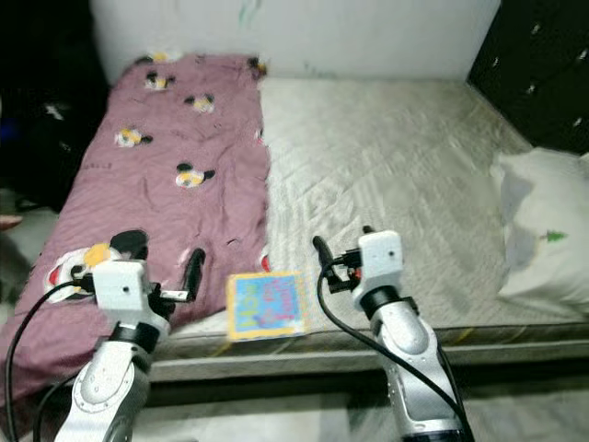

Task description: Clean up the room

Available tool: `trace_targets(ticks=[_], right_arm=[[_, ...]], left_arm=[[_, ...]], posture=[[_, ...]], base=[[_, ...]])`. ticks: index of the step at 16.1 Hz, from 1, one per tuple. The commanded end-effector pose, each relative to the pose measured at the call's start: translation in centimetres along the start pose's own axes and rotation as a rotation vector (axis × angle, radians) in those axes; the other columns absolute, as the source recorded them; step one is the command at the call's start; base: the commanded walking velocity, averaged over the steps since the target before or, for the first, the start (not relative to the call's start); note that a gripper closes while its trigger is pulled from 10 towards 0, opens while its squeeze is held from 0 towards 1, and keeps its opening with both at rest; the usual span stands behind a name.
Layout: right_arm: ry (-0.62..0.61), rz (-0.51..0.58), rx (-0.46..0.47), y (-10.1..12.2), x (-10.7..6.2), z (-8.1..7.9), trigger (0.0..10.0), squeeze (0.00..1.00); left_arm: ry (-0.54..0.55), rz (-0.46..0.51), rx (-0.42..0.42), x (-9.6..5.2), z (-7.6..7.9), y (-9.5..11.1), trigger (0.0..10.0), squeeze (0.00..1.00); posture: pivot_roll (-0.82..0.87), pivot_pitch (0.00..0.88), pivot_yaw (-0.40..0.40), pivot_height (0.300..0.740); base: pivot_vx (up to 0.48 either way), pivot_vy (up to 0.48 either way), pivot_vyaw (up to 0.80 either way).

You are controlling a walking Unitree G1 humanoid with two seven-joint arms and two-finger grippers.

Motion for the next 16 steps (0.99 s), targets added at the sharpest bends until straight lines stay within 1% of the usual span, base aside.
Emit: trace_targets(ticks=[1, 5, 16], right_arm=[[0.020, 0.012, 0.003, 0.26, 0.20, -0.71, 10.0, 0.00], [0.019, 0.009, 0.005, 0.13, 0.12, -0.77, 10.0, 0.00], [0.008, 0.005, 0.004, -0.03, 0.13, -0.61, 10.0, 0.00]], left_arm=[[0.019, 0.006, 0.018, -0.07, -0.58, 0.22, 10.0, 0.00], [0.016, 0.006, 0.017, -0.05, -0.52, 0.25, 10.0, 0.00], [0.012, 0.002, 0.021, -0.03, -0.42, 0.15, 10.0, 0.00]], posture=[[-0.03, 0.091, -0.055, 0.740], [-0.03, 0.092, -0.052, 0.740], [-0.03, 0.094, -0.052, 0.740]], base=[[0.000, -0.360, 0.00], [0.000, -0.353, 0.64], [0.000, -0.322, 0.00]])
Point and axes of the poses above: a point about 5 cm out from each wrist's last joint towards the gripper, its own x axis pointing out of the wrist towards the gripper, its own y axis along the axis of the wrist's last joint, z = x × y, the point moved 5 cm from there along x, pointing out of the wrist towards the gripper, and after that the axes turned 5 degrees about -x, right-handed, at the moved point
